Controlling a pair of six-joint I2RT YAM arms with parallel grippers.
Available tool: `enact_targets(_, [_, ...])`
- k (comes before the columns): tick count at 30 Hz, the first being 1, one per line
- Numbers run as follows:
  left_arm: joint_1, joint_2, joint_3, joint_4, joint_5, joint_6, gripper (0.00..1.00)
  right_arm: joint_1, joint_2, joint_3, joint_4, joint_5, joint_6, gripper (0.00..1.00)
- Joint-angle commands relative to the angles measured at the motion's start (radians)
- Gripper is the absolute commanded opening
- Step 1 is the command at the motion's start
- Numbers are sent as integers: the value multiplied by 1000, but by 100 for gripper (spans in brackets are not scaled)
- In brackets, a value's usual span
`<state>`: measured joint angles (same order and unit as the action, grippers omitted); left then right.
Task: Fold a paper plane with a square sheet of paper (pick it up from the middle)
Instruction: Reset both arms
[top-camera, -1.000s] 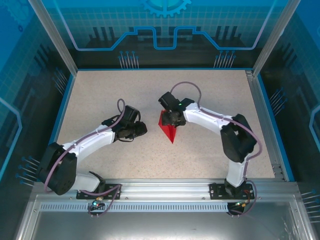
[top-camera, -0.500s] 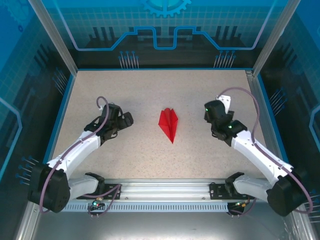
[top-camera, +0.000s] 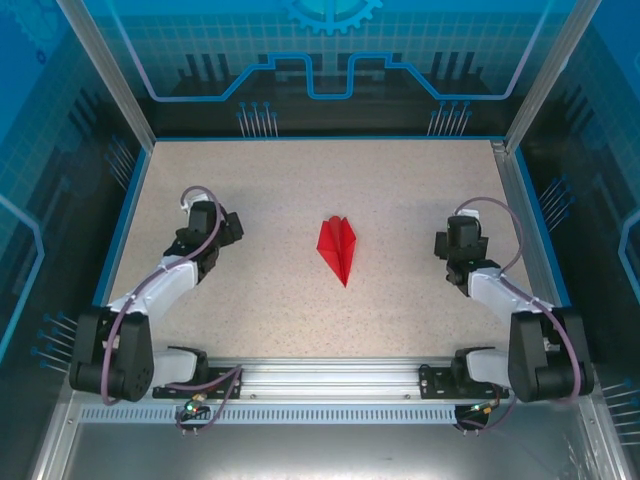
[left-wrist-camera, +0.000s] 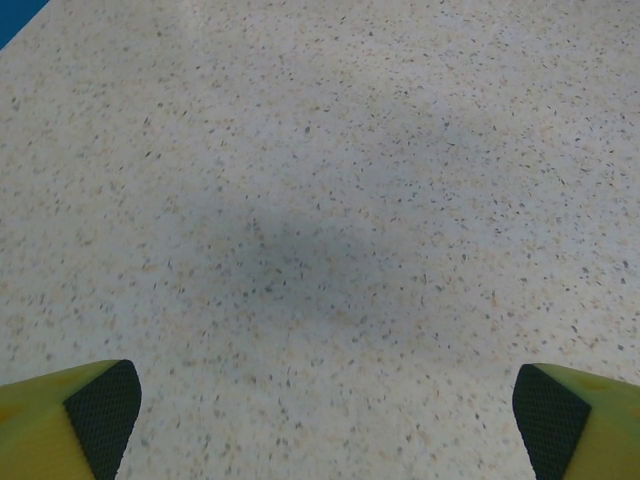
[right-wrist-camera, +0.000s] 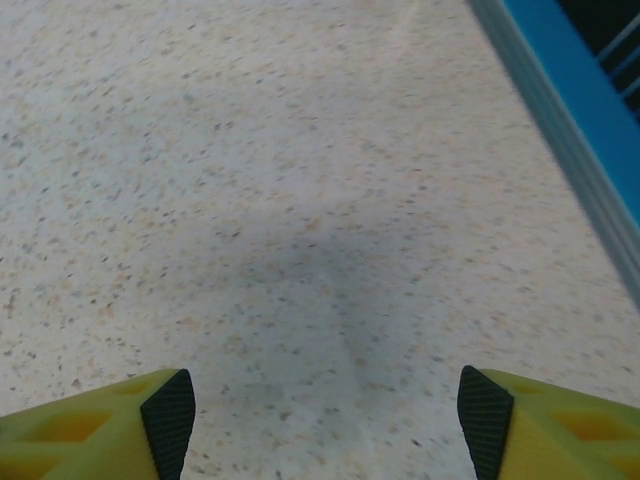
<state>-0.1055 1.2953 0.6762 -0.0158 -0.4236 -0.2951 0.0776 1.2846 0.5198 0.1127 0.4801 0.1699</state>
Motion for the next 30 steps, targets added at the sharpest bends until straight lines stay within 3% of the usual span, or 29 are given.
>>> enact_targets(1, [9, 35, -21, 142, -27, 113, 99, -14, 36, -9, 230, -115, -85, 74])
enact_targets(10, [32, 127, -149, 498, 62, 225, 99, -42, 106, -76, 523, -358, -123, 75])
enact_targets(17, [95, 217, -281, 837, 265, 260, 99, 21, 221, -111, 686, -351, -199, 76])
enact_targets(20, [103, 215, -288, 844, 289, 257, 99, 5, 217, -97, 652, -365, -183, 78])
enact_targets(21, [108, 215, -283, 839, 315, 260, 99, 3, 218, -99, 656, -357, -180, 84])
enact_targets(22, [109, 217, -281, 833, 323, 264, 99, 1, 218, -98, 657, -351, -173, 99])
enact_targets(24, [109, 215, -283, 835, 348, 273, 98, 1, 219, -99, 661, -339, -169, 99])
enact_targets(26, [110, 217, -273, 819, 446, 315, 98, 1, 217, -101, 663, -323, -163, 99])
enact_targets(28, [111, 220, -260, 798, 407, 296, 99, 3, 217, -102, 663, -320, -162, 99])
enact_targets(30, [99, 218, -272, 820, 281, 266, 99, 3, 217, -101, 663, -321, -163, 99])
